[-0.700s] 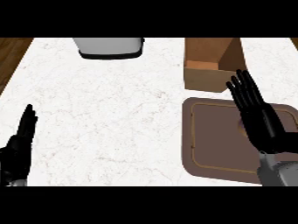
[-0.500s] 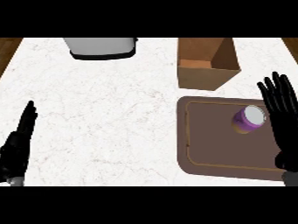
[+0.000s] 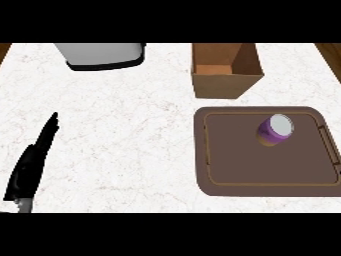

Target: Pick the can from the tray and place it in the cardboard box

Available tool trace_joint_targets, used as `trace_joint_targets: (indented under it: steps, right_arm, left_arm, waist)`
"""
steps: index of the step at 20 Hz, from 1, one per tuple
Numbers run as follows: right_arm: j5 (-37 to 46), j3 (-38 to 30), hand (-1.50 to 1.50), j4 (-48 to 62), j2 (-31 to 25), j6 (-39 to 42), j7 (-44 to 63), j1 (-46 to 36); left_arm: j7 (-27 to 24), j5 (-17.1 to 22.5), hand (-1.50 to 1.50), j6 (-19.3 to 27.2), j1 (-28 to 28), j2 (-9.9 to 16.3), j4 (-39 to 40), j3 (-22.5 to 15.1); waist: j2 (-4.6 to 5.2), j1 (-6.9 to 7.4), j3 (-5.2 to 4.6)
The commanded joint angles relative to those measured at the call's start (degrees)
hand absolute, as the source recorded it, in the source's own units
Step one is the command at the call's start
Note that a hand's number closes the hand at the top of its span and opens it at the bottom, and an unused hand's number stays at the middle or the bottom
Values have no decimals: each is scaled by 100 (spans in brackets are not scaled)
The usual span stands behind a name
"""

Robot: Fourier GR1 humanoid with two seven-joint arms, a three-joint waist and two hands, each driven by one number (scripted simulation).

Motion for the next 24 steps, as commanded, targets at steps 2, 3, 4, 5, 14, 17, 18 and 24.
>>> trace_joint_targets:
  steps: [2,3,4,5,14,17,18,24]
  right_arm:
    - [1024,-344,-150,748,-471,301,-2109,714]
    - [1335,-367,-150,950,-587,96,-2288,796]
    - [1708,-264,-150,913,-585,-234,-2339,935]
    - [1797,-404,-150,1099,-688,-222,-2546,1129]
    - [2789,-264,-150,-325,-612,-723,-1337,2211]
    - [3232,-75,-150,-1473,-457,-1104,-220,2473]
    - [3221,-237,-150,-1491,-667,-836,-90,2627]
    - [4098,28,-150,-2698,-249,-1308,1503,2895]
  left_arm:
    - [36,-7,0,-242,-224,-12,158,-146]
    - [79,-11,0,-281,-264,50,147,-120]
    - [176,-125,0,-251,-325,-56,107,-292]
    - [-22,-50,0,-331,-239,37,200,-165]
    - [-292,-245,0,-524,-906,-214,1165,-22]
    - [108,-249,0,-530,-951,-179,774,4]
    - [173,-313,0,-595,-802,-193,535,-112]
    - [263,-269,0,-798,-847,-208,568,29]
  waist:
    - [2,173,-50]
    - [-5,276,-57]
    - [-28,313,-74]
    - [-38,338,-77]
    - [-68,406,-113]
    - [-73,439,-116]
    - [-78,462,-111]
    - [-76,497,-111]
